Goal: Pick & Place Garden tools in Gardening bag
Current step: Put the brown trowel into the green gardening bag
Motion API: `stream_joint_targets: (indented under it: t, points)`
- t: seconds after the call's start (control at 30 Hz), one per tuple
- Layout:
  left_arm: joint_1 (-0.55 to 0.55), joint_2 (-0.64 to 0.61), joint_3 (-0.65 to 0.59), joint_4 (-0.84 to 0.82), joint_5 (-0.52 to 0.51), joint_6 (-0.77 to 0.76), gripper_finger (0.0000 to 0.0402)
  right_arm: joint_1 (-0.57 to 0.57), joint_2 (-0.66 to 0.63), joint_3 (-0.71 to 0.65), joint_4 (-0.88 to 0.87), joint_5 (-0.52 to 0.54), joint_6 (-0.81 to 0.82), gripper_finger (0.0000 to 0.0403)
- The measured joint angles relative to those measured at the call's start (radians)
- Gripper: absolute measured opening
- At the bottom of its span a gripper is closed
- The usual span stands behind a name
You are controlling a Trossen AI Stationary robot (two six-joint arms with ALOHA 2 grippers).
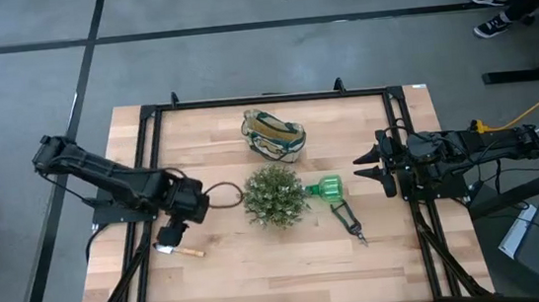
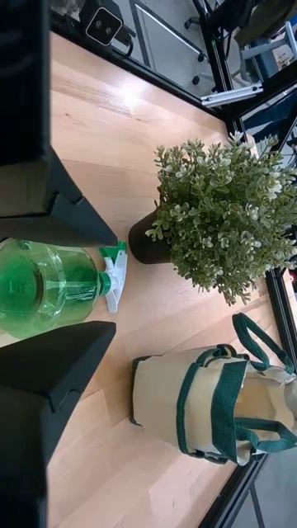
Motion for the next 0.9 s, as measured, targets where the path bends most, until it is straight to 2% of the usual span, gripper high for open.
stream_joint_targets:
  t: [0.37,0.53,0.77,0.9]
  points:
    - [-0.253,0.000,-0.106,0.062,0.002,-0.235,0.0182,0.000,0.000,0.000,0.000,0.000,0.000,0.0160]
    - [-0.370,0.000,-0.128,0.166,-0.011,-0.340,0.0182,0.000,0.000,0.000,0.000,0.000,0.000,0.0160]
    - [-0.499,0.000,-0.168,0.319,-0.185,-0.423,0.0182,0.000,0.000,0.000,0.000,0.000,0.000,0.0160]
    - [-0.544,0.002,-0.217,0.386,-0.227,-0.511,0.0182,0.000,0.000,0.000,0.000,0.000,0.000,0.0160]
